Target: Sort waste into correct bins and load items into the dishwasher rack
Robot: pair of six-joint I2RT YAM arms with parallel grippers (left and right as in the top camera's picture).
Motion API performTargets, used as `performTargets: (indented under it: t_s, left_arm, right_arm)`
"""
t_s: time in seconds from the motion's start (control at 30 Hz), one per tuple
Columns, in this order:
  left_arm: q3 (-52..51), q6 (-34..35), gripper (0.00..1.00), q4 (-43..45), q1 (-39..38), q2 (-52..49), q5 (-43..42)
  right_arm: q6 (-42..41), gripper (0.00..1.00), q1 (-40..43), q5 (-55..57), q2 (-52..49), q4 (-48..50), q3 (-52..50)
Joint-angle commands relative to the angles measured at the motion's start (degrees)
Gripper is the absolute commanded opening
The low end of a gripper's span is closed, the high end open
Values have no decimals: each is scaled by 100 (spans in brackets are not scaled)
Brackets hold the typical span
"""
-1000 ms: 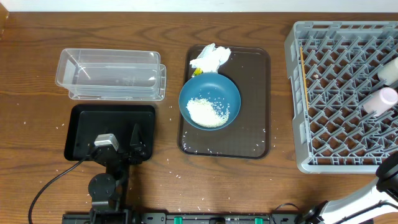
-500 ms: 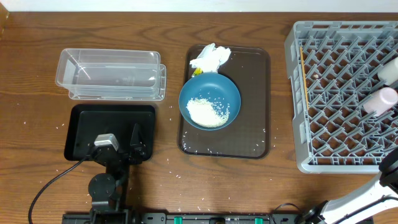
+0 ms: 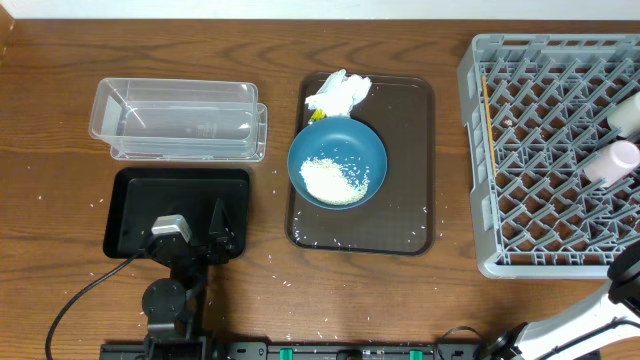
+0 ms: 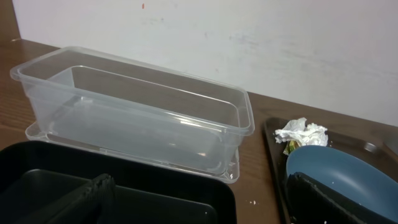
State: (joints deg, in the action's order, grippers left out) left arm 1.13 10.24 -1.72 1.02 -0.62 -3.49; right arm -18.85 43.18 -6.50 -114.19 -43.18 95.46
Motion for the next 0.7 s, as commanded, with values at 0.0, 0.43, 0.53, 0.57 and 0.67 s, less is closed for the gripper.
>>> performTargets:
  t_s: [0.0, 0.43, 0.53, 0.57, 0.67]
  left_arm:
    - [-90, -79, 91, -210, -2, 39, -11]
    - [-90, -79, 91, -210, -2, 39, -11]
    - [-90, -79, 91, -210, -2, 39, -11]
    - [-90, -79, 91, -210, -2, 39, -11]
    - [-90, -79, 91, -210, -2, 39, -11]
  right_arm:
    - [-48, 1, 4, 501, 212, -17, 20]
    - [-83, 1, -111, -4664, 236, 302, 22]
    - [-116, 1, -363, -5200, 367, 651, 22]
    - [-127, 1, -483, -5143, 452, 658, 22]
    - [-120, 1, -905, -4669, 748, 614, 22]
